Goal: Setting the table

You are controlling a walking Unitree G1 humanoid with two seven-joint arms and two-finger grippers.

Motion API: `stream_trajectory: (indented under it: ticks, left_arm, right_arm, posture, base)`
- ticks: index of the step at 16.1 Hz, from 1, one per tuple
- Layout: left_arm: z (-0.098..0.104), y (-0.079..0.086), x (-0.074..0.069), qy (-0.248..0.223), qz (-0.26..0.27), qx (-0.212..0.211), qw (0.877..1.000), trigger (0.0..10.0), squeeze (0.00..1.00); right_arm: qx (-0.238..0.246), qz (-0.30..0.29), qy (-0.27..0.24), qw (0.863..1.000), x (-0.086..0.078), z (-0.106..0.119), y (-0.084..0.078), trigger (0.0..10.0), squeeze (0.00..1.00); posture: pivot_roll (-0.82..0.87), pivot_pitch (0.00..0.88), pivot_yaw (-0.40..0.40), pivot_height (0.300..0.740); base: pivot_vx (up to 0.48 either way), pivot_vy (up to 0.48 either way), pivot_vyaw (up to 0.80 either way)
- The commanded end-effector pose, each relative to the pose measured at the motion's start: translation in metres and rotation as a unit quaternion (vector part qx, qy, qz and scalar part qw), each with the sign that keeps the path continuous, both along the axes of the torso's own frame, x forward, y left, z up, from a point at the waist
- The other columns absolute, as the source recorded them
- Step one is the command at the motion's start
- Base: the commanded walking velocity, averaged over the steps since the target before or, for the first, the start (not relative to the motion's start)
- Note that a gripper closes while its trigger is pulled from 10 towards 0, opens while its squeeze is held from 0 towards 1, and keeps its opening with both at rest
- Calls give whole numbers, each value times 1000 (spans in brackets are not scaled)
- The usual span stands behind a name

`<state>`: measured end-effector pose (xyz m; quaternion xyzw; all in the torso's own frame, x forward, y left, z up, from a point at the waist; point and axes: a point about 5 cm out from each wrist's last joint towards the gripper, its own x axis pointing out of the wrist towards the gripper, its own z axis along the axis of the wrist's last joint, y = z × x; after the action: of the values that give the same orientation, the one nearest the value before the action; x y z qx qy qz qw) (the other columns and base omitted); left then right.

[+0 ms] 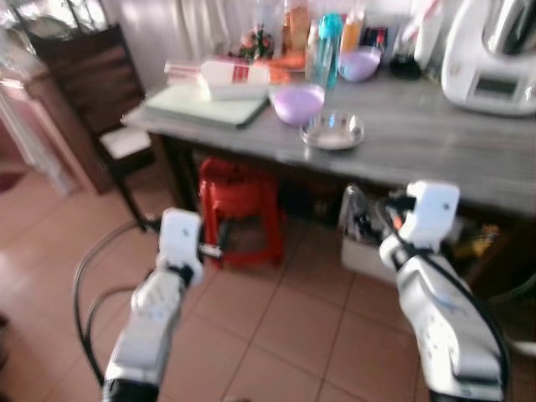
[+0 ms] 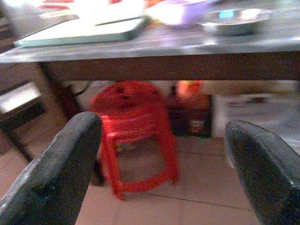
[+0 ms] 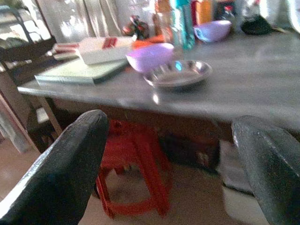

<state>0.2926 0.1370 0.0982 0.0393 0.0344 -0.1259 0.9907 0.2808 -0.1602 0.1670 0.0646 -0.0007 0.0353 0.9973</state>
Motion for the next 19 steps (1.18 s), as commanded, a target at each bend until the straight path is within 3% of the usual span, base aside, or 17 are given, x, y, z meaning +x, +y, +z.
stream_trajectory:
  ticks: [1,7,12,19]
  left_arm:
    - [7,0,3,-17,-12,-2,1000,10000,0]
    - [9,-3,0,-16,-38,-24,999,10000,0]
    - [7,-5,0,-12,-40,-25,999,10000,0]
    - [6,-8,0,-11,-42,-27,999,10000,0]
  right_arm:
    - [5,2,-10,1000,0,5,2,10000,0]
    - [3,1,-9,1000,-1,5,2,10000,0]
    - [5,2,-11,1000,-1,6,3,10000,0]
    - [2,-3,-18,1000,0,9,2,10000,0]
  posture:
    - [-24,0,43,740]
    - [-27,2,42,740]
    - [-28,10,38,740]
    - [-33,10,36,740]
  base:
    - [0,0,0]
    - [0,0,0]
    - [0,0,-621]
    - [0,-219,0]
